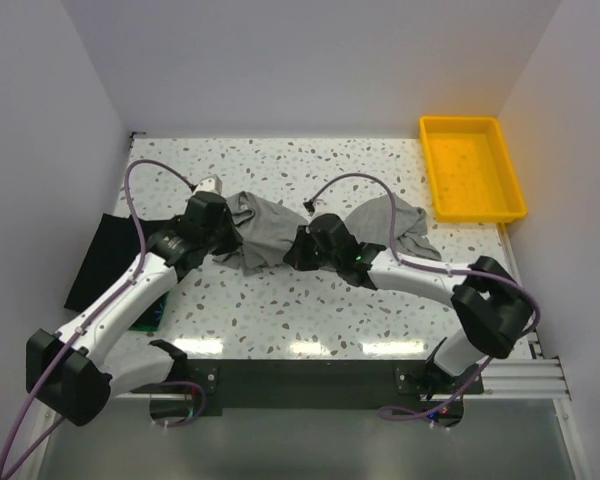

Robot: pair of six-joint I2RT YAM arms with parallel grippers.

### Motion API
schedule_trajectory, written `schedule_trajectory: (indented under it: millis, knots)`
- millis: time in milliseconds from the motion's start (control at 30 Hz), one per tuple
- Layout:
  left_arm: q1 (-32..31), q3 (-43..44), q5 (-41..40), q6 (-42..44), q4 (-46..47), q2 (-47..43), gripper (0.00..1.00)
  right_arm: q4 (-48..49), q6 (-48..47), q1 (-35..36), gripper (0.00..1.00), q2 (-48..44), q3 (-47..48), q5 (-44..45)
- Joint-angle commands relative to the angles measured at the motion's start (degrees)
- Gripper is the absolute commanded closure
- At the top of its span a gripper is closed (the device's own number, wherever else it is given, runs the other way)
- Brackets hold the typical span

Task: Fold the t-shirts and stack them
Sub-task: Flatten the tshirt out

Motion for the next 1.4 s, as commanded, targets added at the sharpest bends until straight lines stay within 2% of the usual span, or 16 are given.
schedule_trajectory:
  millis: [0,133,233,367,500,633,667,767,867,900,967,1000,1100,1200,1367]
  knots:
    - [-0.26,4.71,-0.3,2.41,-3.92,-3.07,1.0,-7.46,-3.21,0.23,1.0,-6.22,3.8,1.21]
    - [-0.26,7.8,2.16,2.94,-5.68,-4.3,1.0,-10.63,-5.49,0.23,1.0,-8.51,5.73,-0.9]
    - [-0.26,10.34,4.35,3.02,-6.83,-3.69,1.0,-10.28,-6.9,0.23,0.92,-9.48,5.56,-3.54]
    - [-0.18,12.89,7.17,3.02,-6.92,-1.67,1.0,-9.41,-8.48,0.32,0.88,-9.74,5.3,-5.21]
    - [-0.18,16.93,7.7,3.11,-7.18,0.79,1.0,-7.56,-9.63,1.28,0.8,-9.92,5.38,-5.22]
    - [-0.18,16.77,8.05,2.68,-7.18,2.9,1.0,-6.77,-10.86,4.7,0.76,-7.99,6.17,-3.37]
    - [-0.18,16.16,5.79,1.72,-7.53,2.99,1.0,-6.68,-11.3,5.5,0.76,-7.2,6.7,-2.93]
    - [1.13,10.81,2.78,-0.57,-7.01,0.99,0.99,-6.77,-13.06,9.45,0.73,-3.43,8.02,0.05]
    - [5.44,2.72,5.75,-1.72,-3.68,-1.65,0.88,-6.94,-14.38,12.97,0.68,1.84,9.95,4.18]
    - [6.75,-0.6,5.85,-1.9,-3.06,-2.1,0.79,-6.68,-14.81,14.1,0.62,4.29,10.22,5.67]
    - [7.81,-3.17,5.42,-2.25,-2.09,-2.98,0.7,-4.59,-15.08,15.17,0.56,6.5,10.66,9.1]
    - [8.08,-5.27,5.41,-2.34,-1.91,-3.16,0.59,-3.79,-15.26,15.95,0.5,7.56,10.83,9.98]
    - [9.31,-8.36,4.89,-2.43,-0.86,-4.03,0.48,-1.5,-16.66,17.62,0.44,11.6,12.24,13.5]
    - [10.37,-10.21,5.24,-1.81,0.64,-4.21,0.44,0.35,-17.45,19.29,0.4,15.21,13.91,18.58]
    - [10.55,-13.19,6.82,-1.63,3.18,-2.99,0.43,3.24,-16.31,19.92,0.34,18.9,15.14,25.63]
